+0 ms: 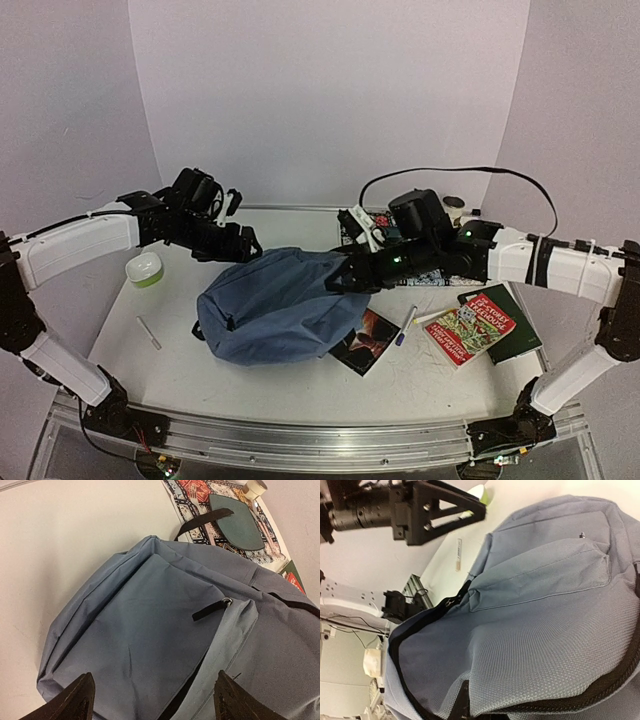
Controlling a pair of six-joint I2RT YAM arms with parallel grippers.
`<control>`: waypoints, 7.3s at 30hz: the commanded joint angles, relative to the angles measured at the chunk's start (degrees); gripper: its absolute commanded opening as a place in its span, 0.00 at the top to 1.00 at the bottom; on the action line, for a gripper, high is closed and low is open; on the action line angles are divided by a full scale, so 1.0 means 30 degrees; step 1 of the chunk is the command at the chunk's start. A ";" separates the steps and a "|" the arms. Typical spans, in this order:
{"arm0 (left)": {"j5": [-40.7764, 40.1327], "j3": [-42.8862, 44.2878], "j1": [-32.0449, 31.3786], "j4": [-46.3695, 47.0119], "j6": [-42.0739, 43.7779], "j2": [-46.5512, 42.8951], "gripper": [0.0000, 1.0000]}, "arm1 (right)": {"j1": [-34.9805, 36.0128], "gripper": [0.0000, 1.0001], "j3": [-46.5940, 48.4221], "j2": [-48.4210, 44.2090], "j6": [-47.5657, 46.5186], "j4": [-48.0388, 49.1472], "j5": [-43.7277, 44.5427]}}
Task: Pack the student bag
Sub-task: Place the student bag at the center of the board, then hold the lower front pocket of the student bag, then grab the student bag from the lower front pocket, then unzip the lower front pocket of the student bag, then hold the lower front pocket of the student bag, then unzip the lower front pocket of the student bag.
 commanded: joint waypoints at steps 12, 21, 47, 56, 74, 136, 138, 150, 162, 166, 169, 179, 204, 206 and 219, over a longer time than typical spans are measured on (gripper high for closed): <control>0.2811 0.1920 -0.0055 0.0682 -0.0225 0.3385 0.17 | -0.2504 0.75 -0.4675 0.0422 -0.4443 -0.1438 0.3249; 0.3555 0.3170 -0.0347 0.1806 -0.1098 0.5925 0.19 | -0.2892 0.42 -0.2273 -0.1116 -0.5157 -0.3943 0.6335; 0.3374 0.4438 -0.3167 0.2254 -0.1185 1.0107 0.60 | -0.4272 0.22 0.5327 0.8491 -0.3801 -0.3847 0.4491; 0.3004 0.4293 -0.4950 0.3270 -0.1651 1.0696 0.64 | -0.4330 0.28 0.6736 1.0778 -0.4251 -0.3579 0.3458; 0.0901 0.3991 -0.5138 0.3937 -0.1055 0.9288 0.57 | -0.4334 0.77 0.6144 1.2613 -0.5791 -0.3553 0.2319; 0.4319 0.5602 -0.4005 0.2429 1.0941 1.2021 0.77 | -0.4327 1.00 0.6198 1.0927 -0.6639 -0.1047 -0.0396; 0.4071 0.5510 -0.4009 0.2436 1.0927 1.1804 0.89 | -0.4334 1.00 0.6128 1.0834 -0.6624 -0.1037 -0.0245; 0.2687 0.2620 -0.4009 0.2385 0.9758 0.8027 1.00 | -0.4818 1.00 0.5858 1.0588 -0.5518 -0.0890 0.1529; 0.3052 -0.0766 -0.4009 0.2286 0.8049 0.5499 1.00 | -0.5614 1.00 0.5787 1.0367 -0.4238 -0.0757 0.2644; 0.3561 -0.1363 -0.4014 0.2262 0.7652 0.5142 1.00 | -0.5706 1.00 0.5783 1.0312 -0.4010 -0.0764 0.2942; 0.3785 -0.1908 -0.4132 0.2266 0.6841 0.4554 1.00 | -0.5872 1.00 0.5699 1.0260 -0.3759 -0.0746 0.3050; 0.3383 -0.1017 -0.4380 0.2476 0.6352 0.4956 1.00 | -0.5801 0.71 0.5288 0.8825 -0.4174 -0.0648 0.0703; 0.3732 -0.1071 -0.4578 0.2904 0.6144 0.4281 1.00 | -0.3630 0.33 0.5722 1.1583 -0.3185 -0.2174 0.2208; 0.3736 -0.1156 -0.4594 0.2911 0.6103 0.4133 1.00 | -0.3634 0.38 0.5672 1.1665 -0.3311 -0.2284 0.2542; 0.3544 -0.2919 -0.4624 0.2815 0.5007 0.1797 1.00 | -0.3642 1.00 0.5662 1.0375 -0.4310 -0.2454 0.3307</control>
